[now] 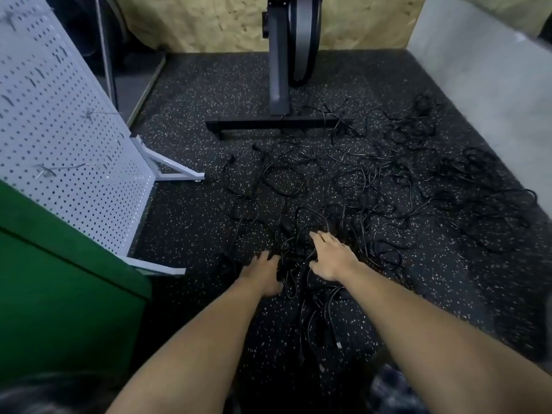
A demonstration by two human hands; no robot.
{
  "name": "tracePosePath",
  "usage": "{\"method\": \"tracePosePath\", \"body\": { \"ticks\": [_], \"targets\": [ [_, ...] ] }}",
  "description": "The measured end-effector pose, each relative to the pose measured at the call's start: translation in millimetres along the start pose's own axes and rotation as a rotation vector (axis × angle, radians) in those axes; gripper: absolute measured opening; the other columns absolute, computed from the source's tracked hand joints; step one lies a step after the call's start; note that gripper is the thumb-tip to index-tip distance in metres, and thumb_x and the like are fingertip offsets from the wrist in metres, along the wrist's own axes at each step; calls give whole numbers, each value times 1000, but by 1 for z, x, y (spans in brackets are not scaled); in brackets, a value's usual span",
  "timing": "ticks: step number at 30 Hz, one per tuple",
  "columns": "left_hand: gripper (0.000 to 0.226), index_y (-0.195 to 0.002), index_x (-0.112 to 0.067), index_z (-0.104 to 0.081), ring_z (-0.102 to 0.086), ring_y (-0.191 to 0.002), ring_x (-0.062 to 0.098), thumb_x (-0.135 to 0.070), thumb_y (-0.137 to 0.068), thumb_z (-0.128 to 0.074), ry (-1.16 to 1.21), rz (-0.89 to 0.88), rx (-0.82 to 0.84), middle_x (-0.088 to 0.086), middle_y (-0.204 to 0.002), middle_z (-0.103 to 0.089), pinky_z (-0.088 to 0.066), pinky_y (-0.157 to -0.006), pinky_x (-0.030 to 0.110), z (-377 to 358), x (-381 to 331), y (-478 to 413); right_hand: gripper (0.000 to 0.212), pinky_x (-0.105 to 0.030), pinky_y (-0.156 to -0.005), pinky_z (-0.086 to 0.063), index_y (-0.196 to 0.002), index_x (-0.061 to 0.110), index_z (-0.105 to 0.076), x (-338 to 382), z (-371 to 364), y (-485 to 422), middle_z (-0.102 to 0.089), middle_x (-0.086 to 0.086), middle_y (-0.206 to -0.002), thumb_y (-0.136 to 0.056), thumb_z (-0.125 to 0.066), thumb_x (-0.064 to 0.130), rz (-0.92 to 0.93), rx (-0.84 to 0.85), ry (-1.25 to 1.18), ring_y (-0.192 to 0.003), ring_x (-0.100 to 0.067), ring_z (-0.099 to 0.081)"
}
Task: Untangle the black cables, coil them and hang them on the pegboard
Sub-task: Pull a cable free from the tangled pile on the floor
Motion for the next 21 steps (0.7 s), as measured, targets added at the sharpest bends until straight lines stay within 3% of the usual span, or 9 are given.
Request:
{"method": "tracePosePath", "body": {
  "ticks": [6, 13, 17, 21],
  "targets": [
    [76, -163, -23, -23, -34, -143, 33, -34, -99, -62, 80, 91, 64, 9, -161, -26, -41, -113, 49, -37, 14, -21, 83, -50, -126, -25, -166, 20, -5, -4, -28, -24, -7, -4, -174, -102, -57, 29, -13, 101, -24, -160, -26, -8],
    [85, -166, -20, -11, -32, -145, 31, -29, -100, -64, 115, 90, 65, 8, -163, -22, -42, -114, 46, -42, 26, -46, 82, -47, -127, -22, -166, 21, -4, -8, -50, -44, -5, -3, -174, -103, -55, 26, 23, 135, -26, -160, -25, -7],
    [74, -164, -23, -23, -42, -138, 29, -23, -102, -63, 79, 68, 77, 6, -156, -28, -47, -110, 43, -42, 30, -59, 80, -48, -127, -23, -166, 21, -6, -6, -57, -54, -7, -3, -174, -103, -55, 25, 39, 150, -25, -160, -24, -7],
    [60, -155, -23, -45, -54, -129, 23, -16, -99, -67, 122, 20, -21, 1, -146, -43, -51, -103, 39, -31, 39, -64, 78, -47, -127, -23, -166, 21, -8, -7, -61, -58, -8, -3, -174, -104, -55, 24, 48, 171, -26, -160, -24, -9]
  ]
}}
Point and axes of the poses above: each hand's wrist, its own y-axis away from the middle knuckle, its own z-axis out of the back of the hand, x = y × z, the point moved 10 cm from there along -y, towards the middle knuckle
